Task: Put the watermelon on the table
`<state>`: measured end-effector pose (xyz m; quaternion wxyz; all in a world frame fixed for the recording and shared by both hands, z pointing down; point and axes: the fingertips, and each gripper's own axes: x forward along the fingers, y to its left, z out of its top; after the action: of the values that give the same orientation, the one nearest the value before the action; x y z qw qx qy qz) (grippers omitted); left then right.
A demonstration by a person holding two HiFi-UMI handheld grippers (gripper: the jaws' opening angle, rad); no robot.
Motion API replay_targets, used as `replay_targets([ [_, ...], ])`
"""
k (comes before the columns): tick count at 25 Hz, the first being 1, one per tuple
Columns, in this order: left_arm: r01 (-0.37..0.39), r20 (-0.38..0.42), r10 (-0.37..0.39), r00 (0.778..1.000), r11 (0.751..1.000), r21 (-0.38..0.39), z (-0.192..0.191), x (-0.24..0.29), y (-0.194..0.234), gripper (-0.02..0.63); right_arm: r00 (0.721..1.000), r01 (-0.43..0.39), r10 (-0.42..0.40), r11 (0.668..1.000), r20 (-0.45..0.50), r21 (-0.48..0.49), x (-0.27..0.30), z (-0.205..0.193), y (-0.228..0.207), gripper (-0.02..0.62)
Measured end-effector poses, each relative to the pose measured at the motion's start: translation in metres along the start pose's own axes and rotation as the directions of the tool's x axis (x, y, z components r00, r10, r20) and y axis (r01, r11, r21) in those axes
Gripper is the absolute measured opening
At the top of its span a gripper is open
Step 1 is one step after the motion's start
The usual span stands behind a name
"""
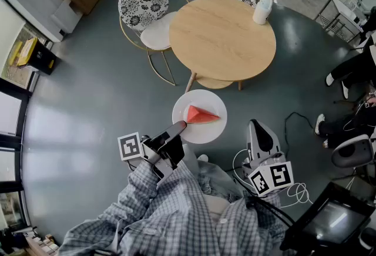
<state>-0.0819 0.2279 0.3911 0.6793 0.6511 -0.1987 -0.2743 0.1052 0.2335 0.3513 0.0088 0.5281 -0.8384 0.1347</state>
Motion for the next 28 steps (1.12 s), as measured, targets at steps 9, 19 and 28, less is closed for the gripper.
replay_targets([
  [9, 0.005, 0.002, -0.005, 1.0, 1.0, 0.008, -0.001, -0.004, -0.005, 0.055, 1.0, -0.016, 0.016, 1.0, 0.004, 0.004, 0.002, 0.001, 0.007, 0.008],
  [19, 0.006, 0.028, -0.007, 1.0, 1.0, 0.007, 0.001, -0.01, -0.005, 0.055, 0.997, 0.001, 0.009, 0.992, -0.077, 0.122, 0.007, -0.011, 0.011, 0.008],
  [28, 0.008, 0.032, -0.009, 0.999, 1.0, 0.02, 0.002, -0.002, -0.006, 0.055, 0.99, -0.069, 0.124, 0.854, -0.072, 0.516, 0.02, -0.021, 0.023, 0.011],
])
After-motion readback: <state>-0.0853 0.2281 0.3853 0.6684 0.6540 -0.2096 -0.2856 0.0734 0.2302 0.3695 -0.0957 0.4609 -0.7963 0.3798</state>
